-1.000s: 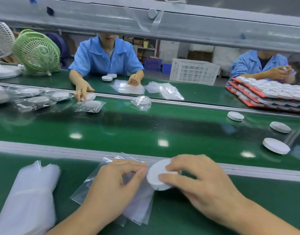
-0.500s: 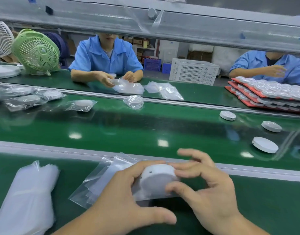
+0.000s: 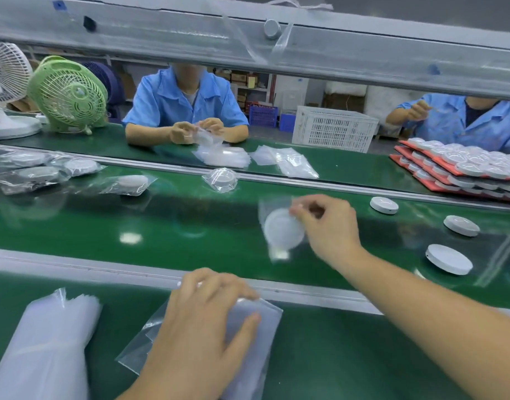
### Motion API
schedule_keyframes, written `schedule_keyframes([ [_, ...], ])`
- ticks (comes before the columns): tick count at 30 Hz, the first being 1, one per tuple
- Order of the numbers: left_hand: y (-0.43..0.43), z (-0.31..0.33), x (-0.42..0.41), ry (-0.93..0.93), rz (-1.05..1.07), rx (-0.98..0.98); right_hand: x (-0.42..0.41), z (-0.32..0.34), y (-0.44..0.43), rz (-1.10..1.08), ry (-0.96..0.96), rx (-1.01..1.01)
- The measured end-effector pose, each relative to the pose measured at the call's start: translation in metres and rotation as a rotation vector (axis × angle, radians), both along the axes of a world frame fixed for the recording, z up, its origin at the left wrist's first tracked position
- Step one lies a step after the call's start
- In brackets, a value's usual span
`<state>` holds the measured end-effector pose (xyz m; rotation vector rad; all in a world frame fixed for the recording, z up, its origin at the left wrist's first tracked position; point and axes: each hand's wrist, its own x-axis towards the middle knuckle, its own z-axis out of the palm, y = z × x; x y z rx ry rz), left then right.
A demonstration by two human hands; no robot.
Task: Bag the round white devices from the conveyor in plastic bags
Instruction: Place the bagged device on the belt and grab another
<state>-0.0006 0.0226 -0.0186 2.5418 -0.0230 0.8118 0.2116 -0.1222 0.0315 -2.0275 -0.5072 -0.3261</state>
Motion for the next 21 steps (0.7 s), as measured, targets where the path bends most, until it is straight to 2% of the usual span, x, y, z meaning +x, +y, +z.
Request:
schedule_keyframes([
  [2, 0.007, -0.007, 0.002, 0.07, -0.018, 0.134, 0.046, 0.005, 0.011, -0.136, -0.045, -0.125],
  [3, 0.009, -0.009, 0.002, 0.103, -0.042, 0.16, 0.065, 0.005, 0.017, -0.176, -0.026, -0.259],
  [6, 0.008, -0.012, 0.004, 0.149, -0.104, 0.182, 0.098, -0.007, 0.031, -0.115, 0.255, -0.595],
  [8, 0.009, -0.011, 0.005, 0.146, -0.119, 0.192, 0.103, -0.019, 0.032, -0.018, 0.329, -0.675],
  [11, 0.008, -0.009, 0.004, 0.136, -0.133, 0.189, 0.099, -0.022, 0.005, -0.027, 0.208, -0.704],
  [14, 0.007, -0.003, 0.003, 0.163, -0.144, 0.221, 0.104, -0.032, -0.062, -0.26, 0.081, -0.999],
  [16, 0.009, 0.002, 0.002, 0.191, -0.184, 0.275, 0.106, -0.042, -0.122, -0.476, 0.155, -1.132],
  [18, 0.011, 0.006, 0.0, 0.217, -0.216, 0.37, 0.104, -0.054, -0.181, -0.549, 0.289, -1.077],
  [21, 0.011, 0.009, -0.004, 0.237, -0.233, 0.419, 0.091, -0.059, -0.239, -0.477, 0.229, -0.911],
])
